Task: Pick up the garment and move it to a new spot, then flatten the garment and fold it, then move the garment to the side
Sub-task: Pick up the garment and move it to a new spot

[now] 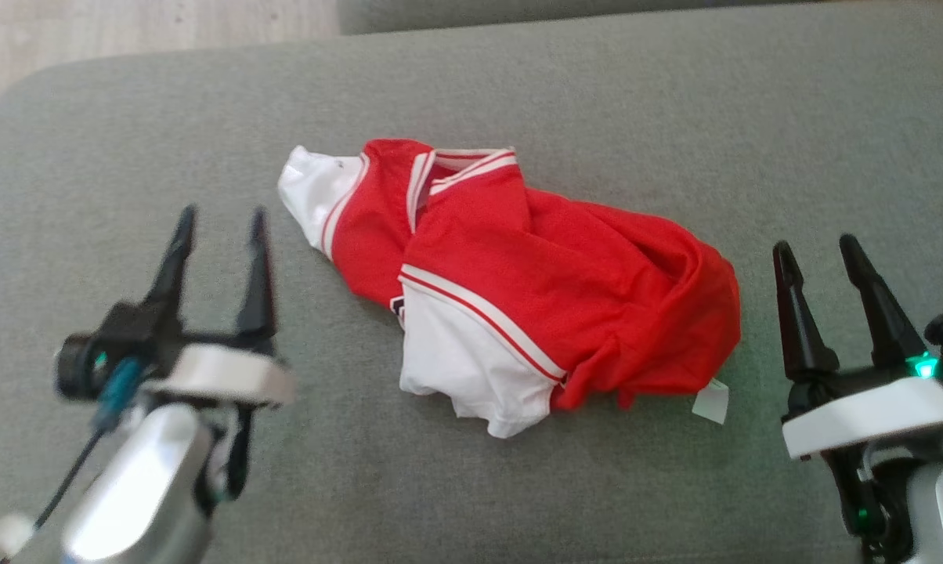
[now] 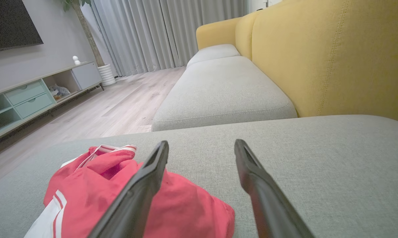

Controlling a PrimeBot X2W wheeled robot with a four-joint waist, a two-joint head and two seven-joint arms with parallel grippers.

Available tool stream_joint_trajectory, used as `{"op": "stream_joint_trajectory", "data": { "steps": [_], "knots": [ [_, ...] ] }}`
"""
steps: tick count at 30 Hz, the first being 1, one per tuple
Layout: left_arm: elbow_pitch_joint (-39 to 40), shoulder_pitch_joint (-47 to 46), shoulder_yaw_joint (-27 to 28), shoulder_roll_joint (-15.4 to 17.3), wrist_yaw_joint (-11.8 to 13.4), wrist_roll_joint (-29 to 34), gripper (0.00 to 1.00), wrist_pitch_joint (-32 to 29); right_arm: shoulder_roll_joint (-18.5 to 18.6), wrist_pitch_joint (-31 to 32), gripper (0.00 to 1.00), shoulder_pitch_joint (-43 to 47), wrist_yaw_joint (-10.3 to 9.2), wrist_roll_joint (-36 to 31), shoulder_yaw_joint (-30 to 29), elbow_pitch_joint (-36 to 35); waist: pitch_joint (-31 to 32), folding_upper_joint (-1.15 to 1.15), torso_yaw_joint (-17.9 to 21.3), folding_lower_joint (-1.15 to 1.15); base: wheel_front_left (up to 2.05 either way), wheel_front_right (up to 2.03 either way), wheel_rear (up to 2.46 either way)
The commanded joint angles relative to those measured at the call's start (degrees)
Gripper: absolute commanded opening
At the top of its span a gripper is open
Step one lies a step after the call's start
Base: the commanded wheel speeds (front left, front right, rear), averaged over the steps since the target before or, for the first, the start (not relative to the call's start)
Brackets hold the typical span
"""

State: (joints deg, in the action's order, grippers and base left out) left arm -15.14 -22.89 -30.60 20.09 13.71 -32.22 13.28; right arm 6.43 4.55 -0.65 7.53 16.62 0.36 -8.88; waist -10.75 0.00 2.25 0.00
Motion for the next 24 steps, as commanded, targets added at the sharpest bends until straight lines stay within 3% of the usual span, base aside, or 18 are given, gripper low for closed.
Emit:
{"op": "stream_joint_trajectory", "data": {
  "steps": [1,10,24],
  "knots": [
    [2.82,0.21,3.61,3.08,0.34,-0.79,1.0,0.85,1.1,0.63,1.0,0.09,-0.04,-0.49,0.71,-2.42,1.2,0.0,-1.1,0.0,0.0,0.0,0.0],
    [8.69,8.71,4.31,8.21,0.67,-2.82,1.0,-2.53,0.67,3.05,1.0,3.79,-0.04,-1.17,0.69,-3.05,4.61,0.0,-1.57,0.0,0.0,0.0,0.0],
    [13.49,14.86,4.15,10.35,4.03,-3.43,1.0,-5.38,-0.25,4.83,1.0,6.87,-0.04,-2.81,1.01,-6.59,7.96,0.0,-0.2,0.0,0.0,0.0,0.0]
  ]
}}
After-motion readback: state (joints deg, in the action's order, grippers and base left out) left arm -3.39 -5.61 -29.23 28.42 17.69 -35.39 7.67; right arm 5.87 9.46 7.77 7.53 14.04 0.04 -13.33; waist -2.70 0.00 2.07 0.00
